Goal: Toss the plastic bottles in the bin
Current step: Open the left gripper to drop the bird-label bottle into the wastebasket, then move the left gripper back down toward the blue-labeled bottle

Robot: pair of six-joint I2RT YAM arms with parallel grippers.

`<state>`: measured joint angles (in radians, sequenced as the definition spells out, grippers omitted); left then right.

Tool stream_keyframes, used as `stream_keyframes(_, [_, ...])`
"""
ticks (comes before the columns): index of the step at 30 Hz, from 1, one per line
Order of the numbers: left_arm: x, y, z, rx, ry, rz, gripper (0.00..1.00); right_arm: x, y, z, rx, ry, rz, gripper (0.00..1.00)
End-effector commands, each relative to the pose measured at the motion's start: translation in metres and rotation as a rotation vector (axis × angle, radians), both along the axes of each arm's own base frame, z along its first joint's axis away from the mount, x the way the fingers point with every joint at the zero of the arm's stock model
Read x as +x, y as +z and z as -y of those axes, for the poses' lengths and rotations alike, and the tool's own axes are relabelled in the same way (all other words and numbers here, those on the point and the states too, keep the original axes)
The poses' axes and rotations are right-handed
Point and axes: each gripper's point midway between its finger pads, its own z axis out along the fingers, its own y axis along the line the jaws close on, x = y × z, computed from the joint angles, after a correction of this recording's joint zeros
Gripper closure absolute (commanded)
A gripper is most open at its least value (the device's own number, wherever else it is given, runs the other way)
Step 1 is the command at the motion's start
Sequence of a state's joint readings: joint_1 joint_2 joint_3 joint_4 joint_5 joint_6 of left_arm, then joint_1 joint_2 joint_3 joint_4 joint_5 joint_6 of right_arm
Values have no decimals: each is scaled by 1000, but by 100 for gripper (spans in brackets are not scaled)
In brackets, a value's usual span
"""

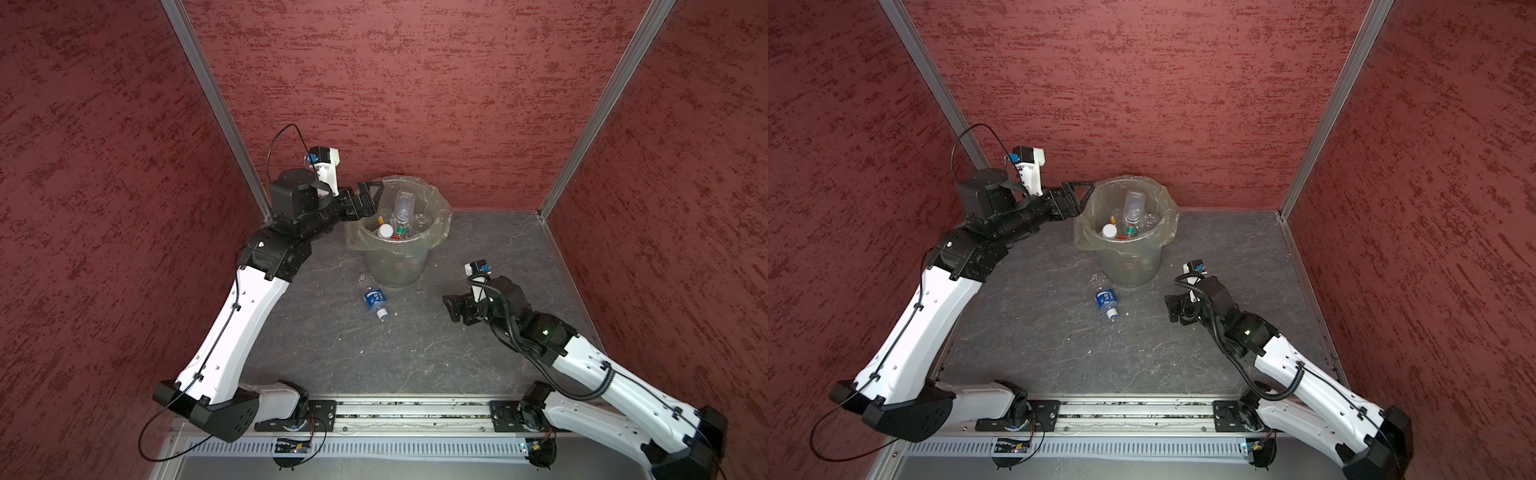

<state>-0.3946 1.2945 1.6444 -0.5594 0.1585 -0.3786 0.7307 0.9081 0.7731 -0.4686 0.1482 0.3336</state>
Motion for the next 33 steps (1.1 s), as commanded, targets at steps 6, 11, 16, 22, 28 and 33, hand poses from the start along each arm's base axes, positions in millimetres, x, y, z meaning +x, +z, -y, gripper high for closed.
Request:
stream_keyframes(6, [-23,-71,-24,57,80,-114,1,-2,5,-6,14,13,-10,8])
stream_keyframes(11, [-40,-110,-37,53,126,-193,1,-1,3,-6,11,8,-19,8])
stream_keyframes(16, [-54,-153,-44,52,150,-288,1,-1,-1,-6,1,7,-29,8])
stream_keyframes(22, [-66,-203,-42,41,143,-424,1,1,-9,-4,-45,-2,-53,6])
stream_keyframes(28, [-69,-238,-37,27,138,-530,1,2,-18,-3,-82,-10,-79,5])
stream_keyframes(33, [-68,-266,-30,24,129,-625,1,2,-19,-1,-86,-15,-78,5])
